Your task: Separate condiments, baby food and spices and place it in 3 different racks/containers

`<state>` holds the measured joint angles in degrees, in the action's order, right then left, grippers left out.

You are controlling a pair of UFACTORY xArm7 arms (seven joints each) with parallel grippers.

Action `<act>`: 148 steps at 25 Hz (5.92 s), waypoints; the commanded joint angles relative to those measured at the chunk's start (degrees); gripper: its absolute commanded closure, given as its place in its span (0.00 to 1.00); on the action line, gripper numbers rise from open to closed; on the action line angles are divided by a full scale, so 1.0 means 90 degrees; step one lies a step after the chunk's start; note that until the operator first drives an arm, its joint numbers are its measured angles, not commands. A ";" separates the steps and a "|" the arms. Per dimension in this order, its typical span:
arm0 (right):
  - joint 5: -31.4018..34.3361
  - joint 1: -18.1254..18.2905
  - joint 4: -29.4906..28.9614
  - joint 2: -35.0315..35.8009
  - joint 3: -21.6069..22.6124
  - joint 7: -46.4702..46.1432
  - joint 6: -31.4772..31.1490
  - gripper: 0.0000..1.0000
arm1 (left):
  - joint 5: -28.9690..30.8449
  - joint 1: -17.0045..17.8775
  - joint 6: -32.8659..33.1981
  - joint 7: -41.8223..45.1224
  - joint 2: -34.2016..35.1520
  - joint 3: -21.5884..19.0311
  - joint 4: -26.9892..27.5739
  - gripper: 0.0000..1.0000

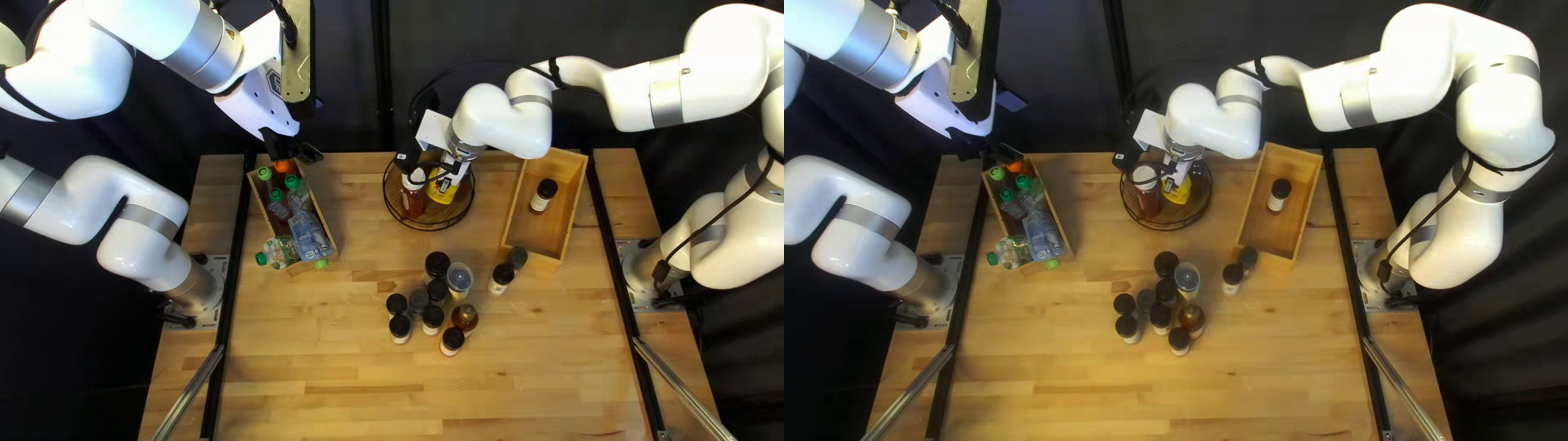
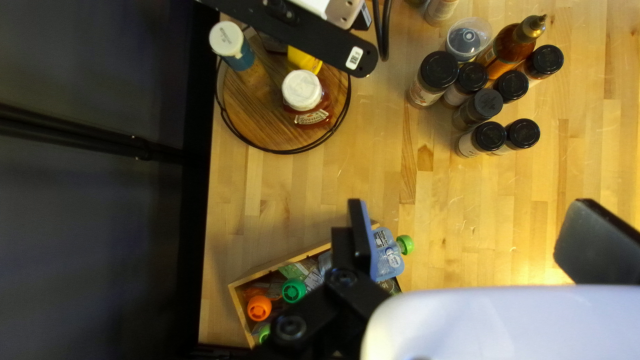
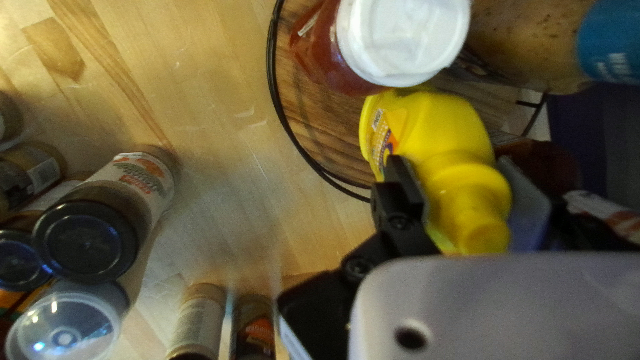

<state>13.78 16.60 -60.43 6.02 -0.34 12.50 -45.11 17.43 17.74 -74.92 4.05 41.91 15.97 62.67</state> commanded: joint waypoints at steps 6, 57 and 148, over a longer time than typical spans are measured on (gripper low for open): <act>-0.0264 0.0043 -0.0047 0.0007 0.0024 -0.0308 -0.0091 0.11 | 0.0000 0.0000 0.0000 0.0000 0.0000 0.0000 0.0000 0.00; -0.2073 -0.2100 0.1535 -0.0850 0.1340 -0.3566 0.1023 0.00 | 0.0000 0.0000 0.0000 0.0000 0.0000 0.0000 0.0000 0.00; -0.0634 -0.0695 0.1213 -0.1101 -0.0598 -0.4565 0.0762 0.98 | 0.0000 0.0000 0.0000 0.0000 0.0000 0.0000 0.0000 0.00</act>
<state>8.49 10.25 -49.28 -4.60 -5.55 -28.18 -38.30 17.43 17.74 -74.92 4.05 41.91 15.97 62.67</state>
